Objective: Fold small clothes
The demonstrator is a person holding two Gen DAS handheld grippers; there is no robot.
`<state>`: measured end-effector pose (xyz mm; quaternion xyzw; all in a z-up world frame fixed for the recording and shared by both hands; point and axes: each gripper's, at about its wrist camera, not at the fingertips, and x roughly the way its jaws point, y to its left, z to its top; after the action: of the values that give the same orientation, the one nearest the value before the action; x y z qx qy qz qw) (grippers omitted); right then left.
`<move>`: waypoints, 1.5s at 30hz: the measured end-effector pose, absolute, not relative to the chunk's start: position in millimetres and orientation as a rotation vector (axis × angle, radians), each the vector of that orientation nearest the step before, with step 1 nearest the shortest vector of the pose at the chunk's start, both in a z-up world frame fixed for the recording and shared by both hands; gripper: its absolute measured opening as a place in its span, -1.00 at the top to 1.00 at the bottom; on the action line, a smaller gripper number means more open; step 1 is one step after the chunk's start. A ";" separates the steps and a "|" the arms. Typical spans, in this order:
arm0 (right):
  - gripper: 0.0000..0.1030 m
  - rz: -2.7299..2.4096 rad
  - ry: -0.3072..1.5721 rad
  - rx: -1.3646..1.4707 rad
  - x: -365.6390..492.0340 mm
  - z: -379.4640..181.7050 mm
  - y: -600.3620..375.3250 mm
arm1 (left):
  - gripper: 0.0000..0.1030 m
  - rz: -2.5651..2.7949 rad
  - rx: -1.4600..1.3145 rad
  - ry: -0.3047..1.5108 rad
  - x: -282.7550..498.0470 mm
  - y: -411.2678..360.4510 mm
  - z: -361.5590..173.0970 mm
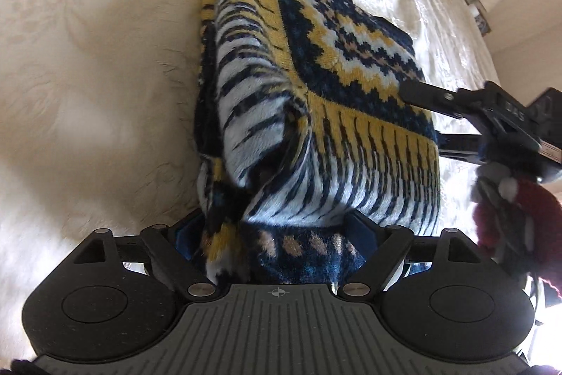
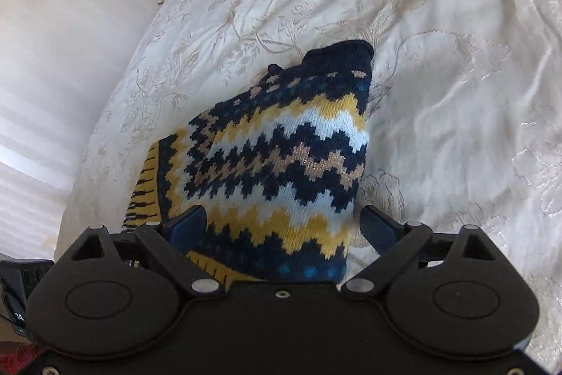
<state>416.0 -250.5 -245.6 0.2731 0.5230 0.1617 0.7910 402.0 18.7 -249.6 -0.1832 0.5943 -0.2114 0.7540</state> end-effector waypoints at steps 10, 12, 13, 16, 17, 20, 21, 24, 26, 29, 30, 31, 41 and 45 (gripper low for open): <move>-0.99 0.381 1.116 0.850 418.4 -272.3 -260.3 | -0.71 -0.539 -0.607 1.298 406.7 22.8 -262.4; -0.93 0.383 1.122 0.880 415.3 -270.9 -265.1 | -0.15 -0.577 -0.685 1.326 407.8 25.8 -268.6; -0.58 0.386 1.125 0.866 413.4 -268.6 -265.5 | 0.05 -0.584 -0.696 1.335 407.9 24.9 -269.3; 0.06 0.362 1.147 0.735 410.2 -255.0 -262.0 | 0.31 -0.630 -0.649 1.308 404.9 18.9 -258.3; 0.08 0.364 1.141 0.731 407.8 -249.5 -262.3 | 0.32 -0.644 -0.642 1.296 403.0 17.0 -253.1; 0.10 0.351 1.108 0.719 393.7 -225.4 -261.3 | 0.41 -0.678 -0.656 1.288 395.4 10.3 -240.8; 0.10 0.348 1.099 0.712 385.9 -217.9 -261.6 | 0.41 -0.690 -0.651 1.288 390.7 5.4 -236.0; 0.10 0.337 1.093 0.714 356.3 -200.3 -267.0 | 0.41 -0.753 -0.628 1.288 368.7 -11.6 -222.2; 0.10 0.322 1.096 0.700 332.0 -190.8 -274.5 | 0.41 -0.795 -0.599 1.293 349.1 -26.4 -215.4; 0.09 0.300 1.108 0.689 292.8 -182.2 -290.1 | 0.41 -0.840 -0.558 1.317 316.3 -50.1 -213.4; 0.09 0.290 1.114 0.688 279.8 -181.1 -295.6 | 0.41 -0.850 -0.548 1.329 305.2 -58.0 -214.8; 0.09 0.282 1.121 0.684 268.5 -180.6 -300.1 | 0.41 -0.856 -0.542 1.342 295.1 -64.8 -217.0; -0.37 0.121 1.165 0.486 188.0 -190.3 -322.8 | 0.20 -0.610 -0.240 1.416 228.1 -99.7 -241.8; -0.52 0.112 1.103 0.478 174.2 -178.7 -331.8 | 0.17 -0.550 -0.126 1.316 210.6 -96.1 -214.8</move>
<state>174.2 -331.8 -178.7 0.2246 0.5187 0.0526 0.8233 210.6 -96.1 -214.8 -0.0580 0.6031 -0.2522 0.7545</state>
